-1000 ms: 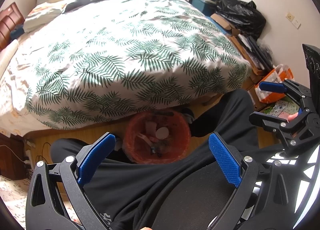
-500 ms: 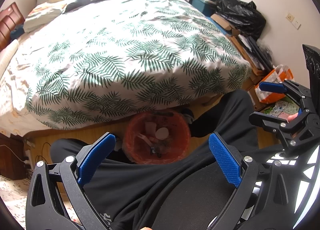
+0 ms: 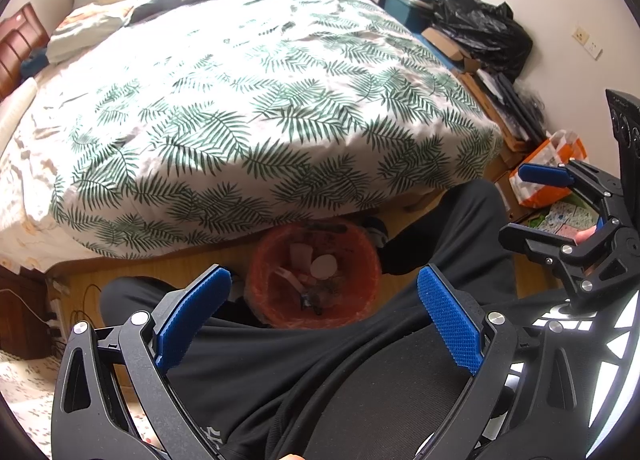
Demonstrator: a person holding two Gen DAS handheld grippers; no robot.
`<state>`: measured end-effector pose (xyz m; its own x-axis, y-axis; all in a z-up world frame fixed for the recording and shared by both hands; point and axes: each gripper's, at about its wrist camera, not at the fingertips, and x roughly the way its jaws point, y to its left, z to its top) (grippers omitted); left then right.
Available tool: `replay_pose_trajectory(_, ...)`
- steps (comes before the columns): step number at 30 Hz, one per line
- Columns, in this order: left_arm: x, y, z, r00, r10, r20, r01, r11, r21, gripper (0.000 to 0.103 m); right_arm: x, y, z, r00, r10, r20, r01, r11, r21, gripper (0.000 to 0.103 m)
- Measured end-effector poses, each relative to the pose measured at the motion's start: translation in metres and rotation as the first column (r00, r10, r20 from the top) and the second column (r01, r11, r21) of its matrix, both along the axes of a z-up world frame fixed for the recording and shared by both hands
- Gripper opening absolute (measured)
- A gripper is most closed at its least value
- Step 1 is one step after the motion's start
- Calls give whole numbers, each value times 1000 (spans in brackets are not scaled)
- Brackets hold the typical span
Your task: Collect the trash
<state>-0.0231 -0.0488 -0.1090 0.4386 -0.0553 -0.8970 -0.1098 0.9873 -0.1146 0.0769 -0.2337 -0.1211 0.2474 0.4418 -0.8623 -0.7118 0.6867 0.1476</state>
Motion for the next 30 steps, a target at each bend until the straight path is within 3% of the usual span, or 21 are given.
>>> replay_pose_trajectory(30,1,1,-1,1000,0,0,0,1000,-4,97,2,0,1,1000,-3,-1,3,1000,2,98)
